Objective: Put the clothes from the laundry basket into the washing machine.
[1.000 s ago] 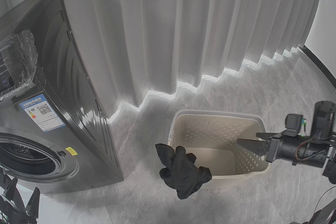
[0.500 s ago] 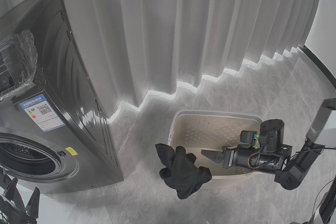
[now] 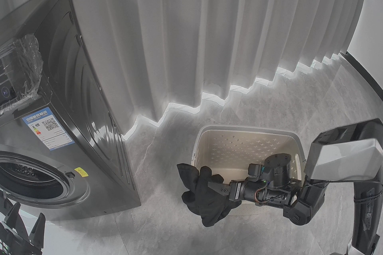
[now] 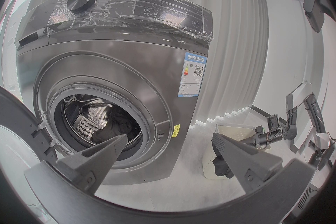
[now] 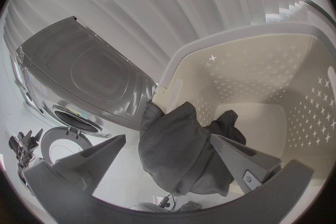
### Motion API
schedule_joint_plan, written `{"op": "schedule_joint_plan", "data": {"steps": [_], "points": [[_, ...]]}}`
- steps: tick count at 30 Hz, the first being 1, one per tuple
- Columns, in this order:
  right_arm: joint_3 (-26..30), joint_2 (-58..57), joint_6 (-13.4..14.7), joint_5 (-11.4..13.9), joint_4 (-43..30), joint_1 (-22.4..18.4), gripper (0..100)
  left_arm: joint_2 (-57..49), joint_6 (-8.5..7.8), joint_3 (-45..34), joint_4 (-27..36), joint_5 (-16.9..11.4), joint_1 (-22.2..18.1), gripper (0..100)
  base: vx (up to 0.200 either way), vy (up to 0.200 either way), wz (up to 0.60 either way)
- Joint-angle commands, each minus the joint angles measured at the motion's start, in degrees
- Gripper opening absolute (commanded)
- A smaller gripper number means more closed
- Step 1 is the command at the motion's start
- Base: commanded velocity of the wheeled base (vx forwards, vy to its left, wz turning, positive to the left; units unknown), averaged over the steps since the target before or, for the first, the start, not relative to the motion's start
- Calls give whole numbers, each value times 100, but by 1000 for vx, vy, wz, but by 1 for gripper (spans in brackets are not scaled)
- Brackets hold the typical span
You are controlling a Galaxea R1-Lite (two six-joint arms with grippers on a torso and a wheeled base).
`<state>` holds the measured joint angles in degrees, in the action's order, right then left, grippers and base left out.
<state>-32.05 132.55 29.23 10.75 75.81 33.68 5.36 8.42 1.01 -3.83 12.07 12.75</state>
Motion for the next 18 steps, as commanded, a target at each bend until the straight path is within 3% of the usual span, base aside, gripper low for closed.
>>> {"op": "schedule_joint_plan", "data": {"steps": [1,15,16,18], "points": [[-100,395,21,-3,65,68,100,9,10,-101,-4,-3,-1,100,0,0,0],[-214,623,30,6,188,130,100,9,1,-101,-4,-3,-1,100,0,0,0],[-214,623,30,6,188,130,0,9,1,-101,-4,-3,-1,100,0,0,0],[-223,641,30,6,188,165,0,9,-7,-101,-4,-3,-1,100,0,0,0]]}}
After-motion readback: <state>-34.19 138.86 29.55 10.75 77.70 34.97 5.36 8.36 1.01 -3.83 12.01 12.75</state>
